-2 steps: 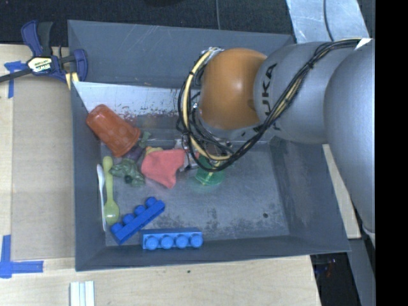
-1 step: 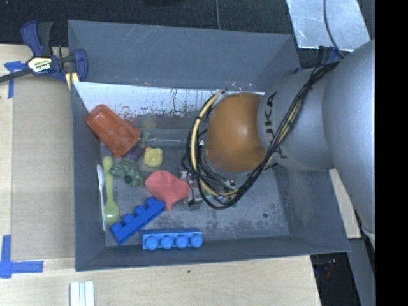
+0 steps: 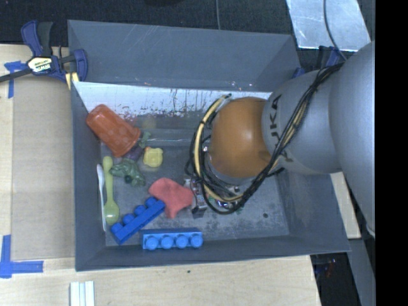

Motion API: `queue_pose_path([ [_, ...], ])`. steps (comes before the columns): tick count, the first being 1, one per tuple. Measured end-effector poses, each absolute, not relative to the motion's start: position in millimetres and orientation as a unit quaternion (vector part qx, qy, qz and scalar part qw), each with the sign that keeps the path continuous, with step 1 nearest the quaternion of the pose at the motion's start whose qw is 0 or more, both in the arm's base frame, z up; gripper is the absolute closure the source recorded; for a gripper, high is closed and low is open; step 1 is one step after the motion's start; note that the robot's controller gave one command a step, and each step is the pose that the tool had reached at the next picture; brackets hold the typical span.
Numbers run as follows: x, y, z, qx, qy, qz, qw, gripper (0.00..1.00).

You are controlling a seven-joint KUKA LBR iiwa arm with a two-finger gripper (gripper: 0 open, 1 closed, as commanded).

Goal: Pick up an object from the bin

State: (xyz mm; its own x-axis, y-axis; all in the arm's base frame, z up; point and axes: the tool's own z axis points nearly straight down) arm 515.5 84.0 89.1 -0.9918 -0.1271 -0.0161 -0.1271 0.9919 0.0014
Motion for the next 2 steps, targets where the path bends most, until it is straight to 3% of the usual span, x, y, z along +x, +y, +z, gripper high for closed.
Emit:
queue_pose_path([
  [1, 526.0, 27.7, 94.6, -0.168, 0.986, 0.000, 0.021, 1.00],
  [2, 565.9, -5.4, 76.7, -0.059, 0.998, 0.002, 0.018, 1.00],
])
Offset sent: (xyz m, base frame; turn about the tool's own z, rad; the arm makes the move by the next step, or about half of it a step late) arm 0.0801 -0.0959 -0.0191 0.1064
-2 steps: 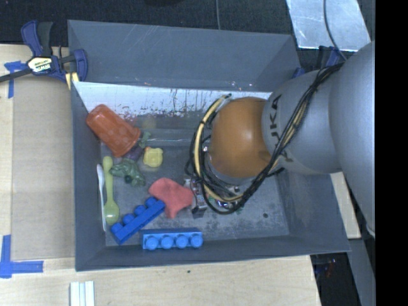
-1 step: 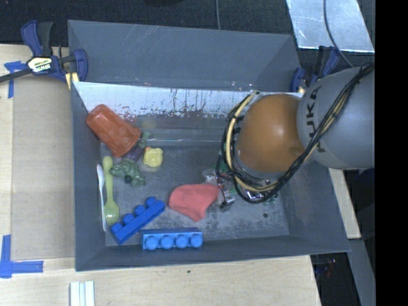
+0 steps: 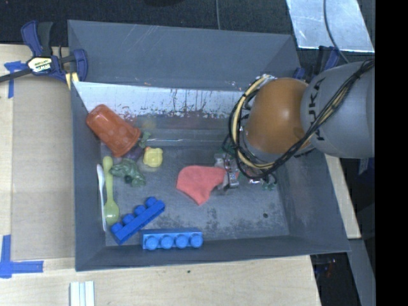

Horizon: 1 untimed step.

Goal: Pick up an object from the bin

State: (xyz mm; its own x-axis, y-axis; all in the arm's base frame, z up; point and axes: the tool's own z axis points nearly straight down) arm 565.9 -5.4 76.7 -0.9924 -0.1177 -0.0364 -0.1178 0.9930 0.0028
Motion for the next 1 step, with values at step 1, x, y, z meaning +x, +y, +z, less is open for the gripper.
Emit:
queue_pose_path([
  [1, 557.0, 7.1, 151.8, -0.042, 0.999, 0.002, 0.014, 1.00],
])
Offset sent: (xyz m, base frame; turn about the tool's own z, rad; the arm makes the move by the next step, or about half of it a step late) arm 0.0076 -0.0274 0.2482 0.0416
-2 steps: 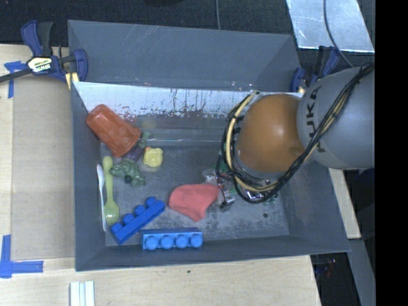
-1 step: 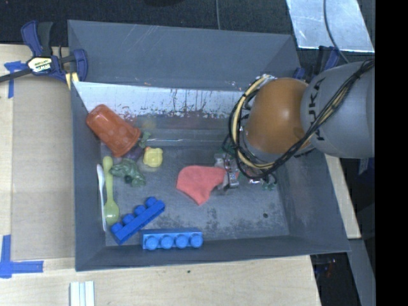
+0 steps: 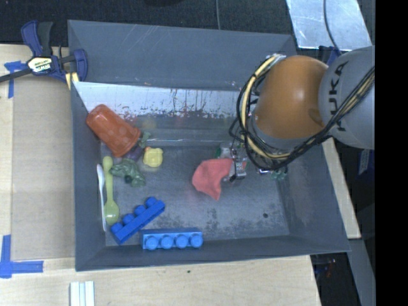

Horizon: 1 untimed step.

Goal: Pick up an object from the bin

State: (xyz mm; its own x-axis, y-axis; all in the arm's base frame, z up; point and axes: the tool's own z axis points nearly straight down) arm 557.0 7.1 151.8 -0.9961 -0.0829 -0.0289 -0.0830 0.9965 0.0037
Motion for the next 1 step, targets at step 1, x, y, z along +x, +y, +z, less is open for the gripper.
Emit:
queue_pose_path([
  [1, 564.9, -10.0, 228.4, -0.043, 0.999, 0.002, 0.016, 1.00],
])
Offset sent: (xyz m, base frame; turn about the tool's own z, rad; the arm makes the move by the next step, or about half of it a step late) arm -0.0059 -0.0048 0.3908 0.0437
